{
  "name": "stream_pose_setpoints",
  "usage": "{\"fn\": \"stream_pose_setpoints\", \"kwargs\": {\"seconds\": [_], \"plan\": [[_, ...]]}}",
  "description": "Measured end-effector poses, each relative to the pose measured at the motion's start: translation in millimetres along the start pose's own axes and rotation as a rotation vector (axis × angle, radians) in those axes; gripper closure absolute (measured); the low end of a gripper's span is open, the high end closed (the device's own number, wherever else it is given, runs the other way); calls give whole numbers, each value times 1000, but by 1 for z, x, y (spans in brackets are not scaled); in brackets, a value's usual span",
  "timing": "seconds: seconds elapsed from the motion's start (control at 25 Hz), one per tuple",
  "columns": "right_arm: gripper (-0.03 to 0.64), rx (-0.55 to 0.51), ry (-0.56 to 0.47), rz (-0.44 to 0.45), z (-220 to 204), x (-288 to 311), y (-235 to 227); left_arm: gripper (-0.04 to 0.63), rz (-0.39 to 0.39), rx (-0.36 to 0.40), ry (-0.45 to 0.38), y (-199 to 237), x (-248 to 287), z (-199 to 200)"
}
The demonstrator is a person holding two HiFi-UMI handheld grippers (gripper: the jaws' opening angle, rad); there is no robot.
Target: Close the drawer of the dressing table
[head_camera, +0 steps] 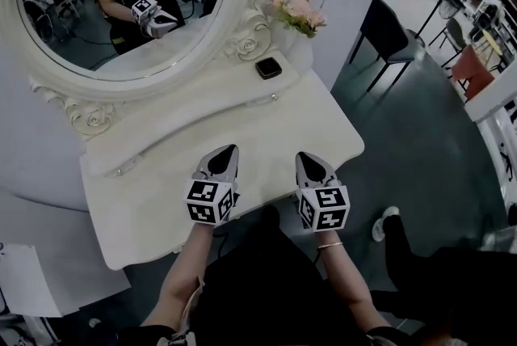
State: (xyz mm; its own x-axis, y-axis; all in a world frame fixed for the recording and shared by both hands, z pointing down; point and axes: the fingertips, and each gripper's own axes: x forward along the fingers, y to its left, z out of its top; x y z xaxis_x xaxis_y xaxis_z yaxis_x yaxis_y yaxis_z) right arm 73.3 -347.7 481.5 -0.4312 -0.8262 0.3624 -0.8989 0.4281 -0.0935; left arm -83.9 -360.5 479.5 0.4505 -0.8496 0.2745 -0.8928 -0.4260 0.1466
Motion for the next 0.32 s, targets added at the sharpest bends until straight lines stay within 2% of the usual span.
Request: {"fn": "stream_pose_setpoints", "kwargs": {"seconds": [0.32], "plan": [[612, 2, 9, 10, -2, 9, -3, 591, -5, -3, 2, 8, 8, 1]]}}
